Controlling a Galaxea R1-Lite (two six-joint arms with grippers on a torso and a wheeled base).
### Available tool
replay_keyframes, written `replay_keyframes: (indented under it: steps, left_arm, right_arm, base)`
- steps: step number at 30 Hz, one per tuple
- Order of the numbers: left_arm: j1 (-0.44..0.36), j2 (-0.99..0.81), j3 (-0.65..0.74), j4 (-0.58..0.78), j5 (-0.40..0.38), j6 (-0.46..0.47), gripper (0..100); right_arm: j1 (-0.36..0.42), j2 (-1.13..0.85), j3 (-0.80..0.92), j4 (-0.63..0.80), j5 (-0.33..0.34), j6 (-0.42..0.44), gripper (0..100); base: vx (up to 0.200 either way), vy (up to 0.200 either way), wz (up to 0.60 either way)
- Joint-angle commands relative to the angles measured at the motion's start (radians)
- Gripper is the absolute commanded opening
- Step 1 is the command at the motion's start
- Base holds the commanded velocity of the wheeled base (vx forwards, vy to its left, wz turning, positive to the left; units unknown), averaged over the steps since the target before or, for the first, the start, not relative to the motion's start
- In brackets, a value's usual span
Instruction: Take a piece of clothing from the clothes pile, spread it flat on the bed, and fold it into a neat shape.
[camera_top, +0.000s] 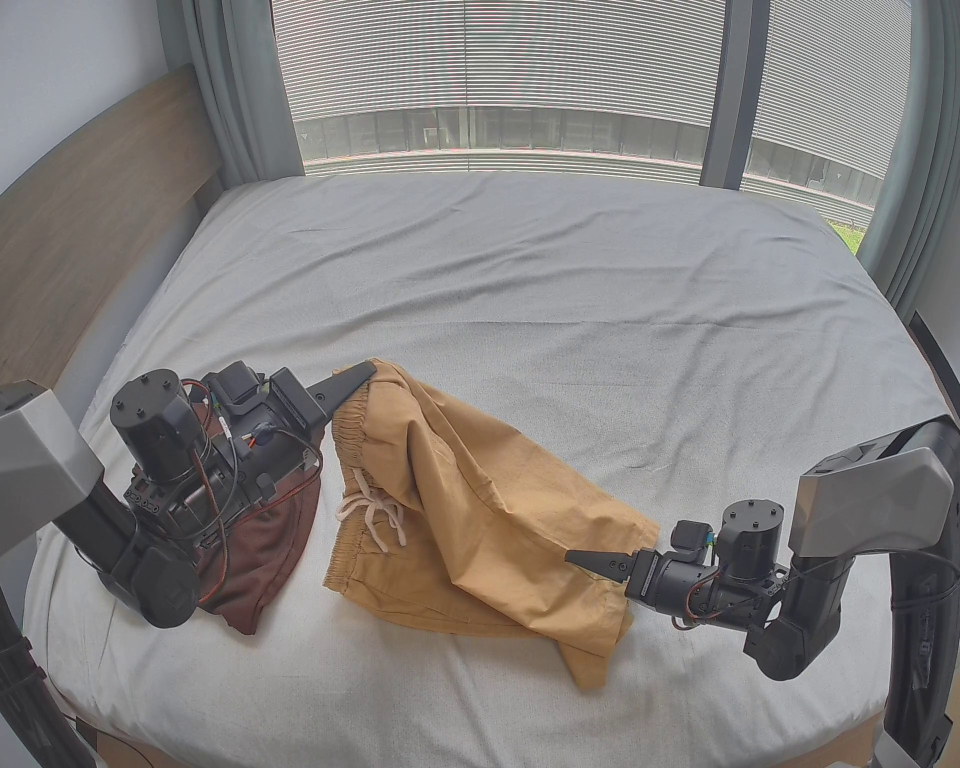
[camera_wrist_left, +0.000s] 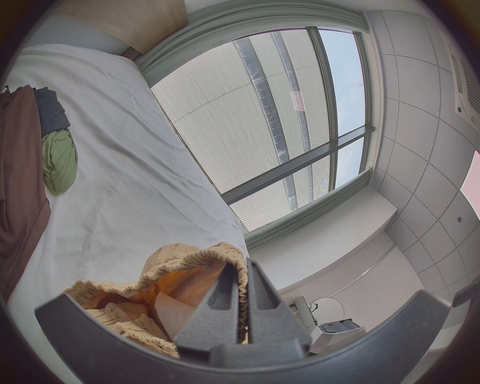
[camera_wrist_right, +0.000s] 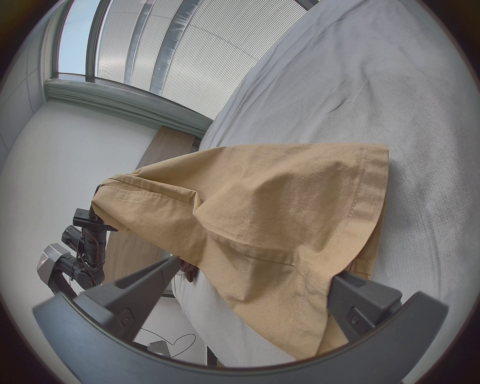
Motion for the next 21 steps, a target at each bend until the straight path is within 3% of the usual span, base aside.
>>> replay_keyframes:
  steps: [1, 14, 15, 21]
  left_arm:
    - [0.0, -0.003, 0.001, 0.0, 0.0, 0.0, 0]
    - [-0.002, 0.002, -0.001, 0.0, -0.001, 0.0, 0]
    - [-0.002, 0.002, -0.001, 0.0, -0.001, 0.0, 0]
    - [0.0, 0.003, -0.004, 0.0, -0.001, 0.0, 0]
  right_arm:
    - [0.002, 0.018, -0.009, -0.001, 0.0, 0.0, 100]
    - [0.001, 0.035, -0.024, -0.002, -0.002, 0.002, 100]
    - [0.001, 0.035, -0.024, -0.002, -0.002, 0.002, 0]
    - [-0.006, 0.029, -0.021, -0.002, -0.002, 0.002, 0]
  base:
    - [0.0, 0.0, 0.0]
    - [0.0, 0.0, 0.0]
    - [0.0, 0.0, 0.0]
    - [0.0, 0.0, 0.0]
